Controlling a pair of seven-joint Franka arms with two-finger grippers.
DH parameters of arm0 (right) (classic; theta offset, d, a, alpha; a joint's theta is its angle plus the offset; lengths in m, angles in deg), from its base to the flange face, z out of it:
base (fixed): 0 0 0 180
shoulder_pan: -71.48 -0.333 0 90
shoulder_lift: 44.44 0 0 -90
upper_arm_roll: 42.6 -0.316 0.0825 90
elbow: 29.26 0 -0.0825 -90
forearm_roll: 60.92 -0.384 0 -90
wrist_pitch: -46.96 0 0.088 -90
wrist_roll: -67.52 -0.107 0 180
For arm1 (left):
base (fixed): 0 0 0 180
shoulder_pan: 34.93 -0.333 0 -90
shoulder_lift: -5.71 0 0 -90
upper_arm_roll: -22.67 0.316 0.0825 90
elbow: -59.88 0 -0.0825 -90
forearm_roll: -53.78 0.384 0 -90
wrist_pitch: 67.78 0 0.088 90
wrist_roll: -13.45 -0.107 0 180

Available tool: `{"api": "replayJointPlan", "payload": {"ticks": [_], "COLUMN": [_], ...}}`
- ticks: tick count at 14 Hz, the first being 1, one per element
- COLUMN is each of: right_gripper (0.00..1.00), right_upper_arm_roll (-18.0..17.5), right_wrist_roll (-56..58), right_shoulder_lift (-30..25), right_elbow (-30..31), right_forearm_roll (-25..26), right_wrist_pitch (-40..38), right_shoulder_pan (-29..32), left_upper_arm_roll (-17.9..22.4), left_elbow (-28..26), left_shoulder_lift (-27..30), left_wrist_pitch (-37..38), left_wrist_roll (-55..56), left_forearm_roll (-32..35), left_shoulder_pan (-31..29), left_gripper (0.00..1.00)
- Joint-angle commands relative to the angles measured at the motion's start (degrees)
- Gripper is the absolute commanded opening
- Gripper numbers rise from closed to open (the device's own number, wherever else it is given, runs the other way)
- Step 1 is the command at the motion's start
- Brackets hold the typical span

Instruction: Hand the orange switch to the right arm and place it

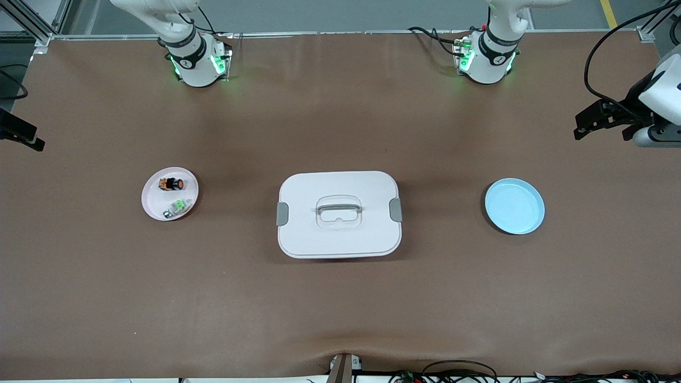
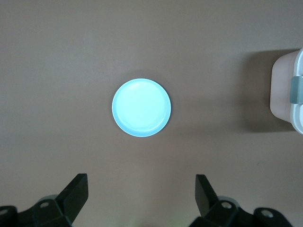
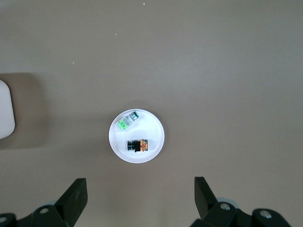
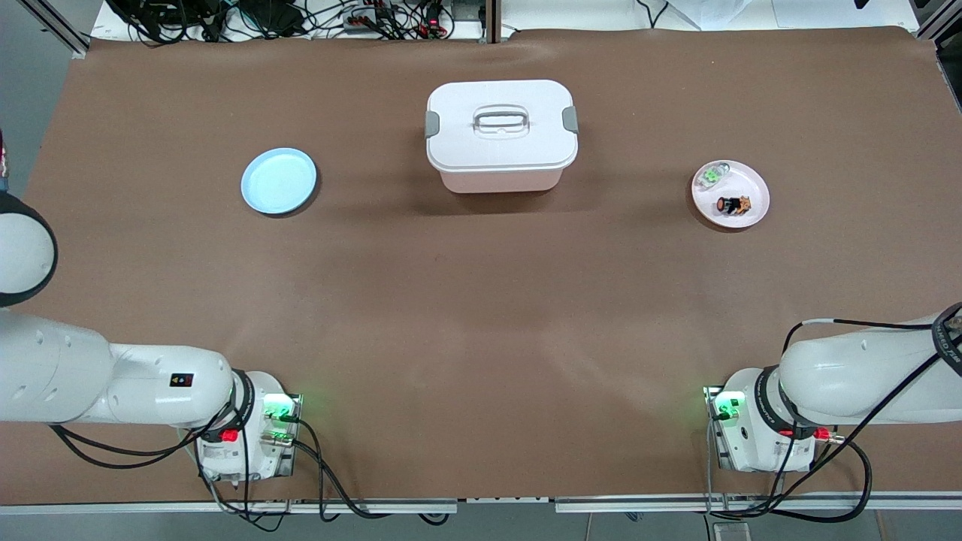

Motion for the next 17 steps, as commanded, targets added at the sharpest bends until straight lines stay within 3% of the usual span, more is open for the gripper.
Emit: {"api": "replayJointPlan", "payload": {"ticks": [1,17], "right_gripper": [1.00,1.00], "right_upper_arm_roll": [-0.63,-0.80], "right_wrist_roll": [-0.21,-0.30], "right_shoulder_lift": [-0.83,-0.92], "right_elbow": [-0.51,-0.51], "right_forearm_roll": [0.05,-0.30], "right_wrist_pitch": [-0.18,-0.61], "right_shoulder_pan": [0.93,1.01], "left_upper_arm_roll": [-0.33,-0.42], "left_elbow": [0.46,0.46], "left_shoulder_lift": [-0.36,-1.41], "left_wrist_pitch": [1.72,4.27], "left_wrist_roll": [-2.61,1.14], "left_forearm_roll": [0.74,0.48], "left_shoulder_pan": [0.03,0.56], "left_gripper": [1.00,1.00]}}
